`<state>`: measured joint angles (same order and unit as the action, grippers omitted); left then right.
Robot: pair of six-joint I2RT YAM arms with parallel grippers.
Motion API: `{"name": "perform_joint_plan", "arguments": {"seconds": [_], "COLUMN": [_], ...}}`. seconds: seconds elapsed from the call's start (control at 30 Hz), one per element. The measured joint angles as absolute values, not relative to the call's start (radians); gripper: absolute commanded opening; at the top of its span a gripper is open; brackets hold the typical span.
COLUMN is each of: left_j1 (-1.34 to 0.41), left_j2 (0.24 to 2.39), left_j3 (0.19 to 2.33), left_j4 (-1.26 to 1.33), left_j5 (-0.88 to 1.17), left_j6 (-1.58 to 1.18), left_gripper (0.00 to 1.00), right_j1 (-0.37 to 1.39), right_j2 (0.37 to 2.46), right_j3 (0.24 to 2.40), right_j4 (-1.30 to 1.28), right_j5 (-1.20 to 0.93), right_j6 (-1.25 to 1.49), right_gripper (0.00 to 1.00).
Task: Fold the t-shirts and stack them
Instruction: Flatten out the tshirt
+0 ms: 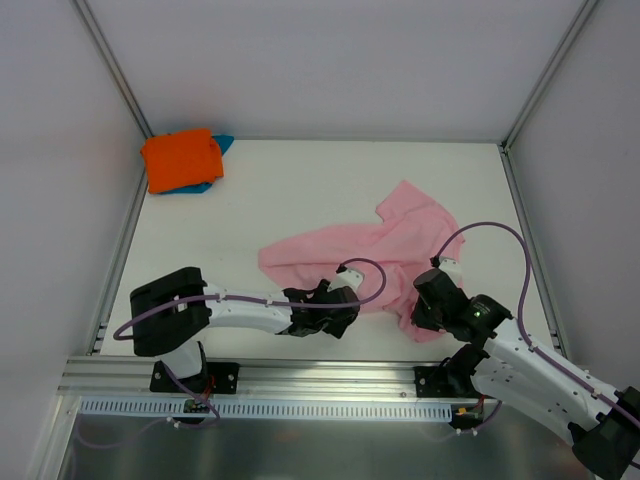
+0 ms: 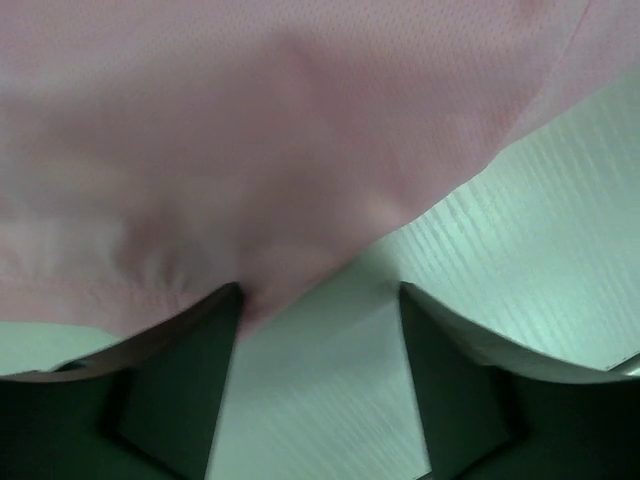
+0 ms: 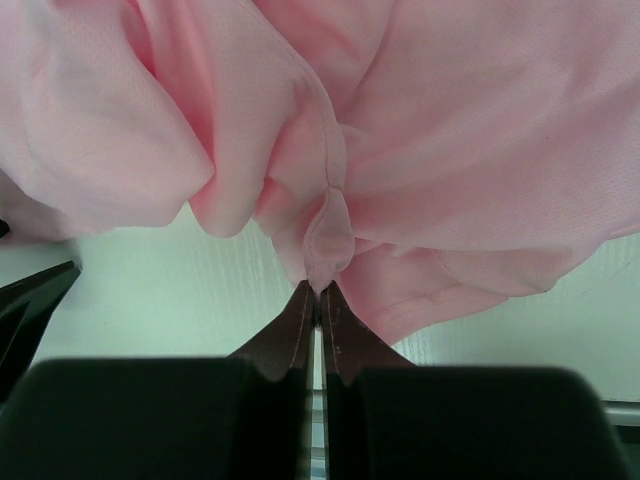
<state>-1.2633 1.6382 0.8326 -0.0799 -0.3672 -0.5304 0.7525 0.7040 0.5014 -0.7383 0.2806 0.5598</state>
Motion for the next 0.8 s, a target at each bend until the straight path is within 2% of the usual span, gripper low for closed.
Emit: {"name": "perform_joint_plan", "arguments": {"seconds": [0.03,0.07,0.17,0.5,0.8], "left_j1": [-1.263,-1.263,-1.263,-1.272,-1.255], "left_j2": [1.641,1.644,1.656,1.642,1.228], "left_j3": [0.833,0.833,0.831,0.812,0.808], "left_j4": [-0.073,-0.065,-0.044,-0.076,-0.436], "left_j5": [-0.368,-0.376,-0.402,-0.533,-0.778], "left_j6": [-0.534,-0.529,-0.536,-0.587,-0.62], "left_gripper": [0.39,0.17,0.02,0.0,0.0], "right_j1": [0.752,0.752,0.752,0.752,0.752], "right_j2": [0.704,0.704,0.704,0.703,0.701], "right_j3": [0.501,0.501,0.501,0.501,0.501], "right_j4": [-0.738,-0.738,-0.738,-0.739,-0.737], "right_j5": [0.281,0.281,0.281,0.281,0.282], "right_j6": [0.559,0.559,0.557,0.556,0.547], "right_gripper": [0.0,0.01,0.01,0.01,0.01]}}
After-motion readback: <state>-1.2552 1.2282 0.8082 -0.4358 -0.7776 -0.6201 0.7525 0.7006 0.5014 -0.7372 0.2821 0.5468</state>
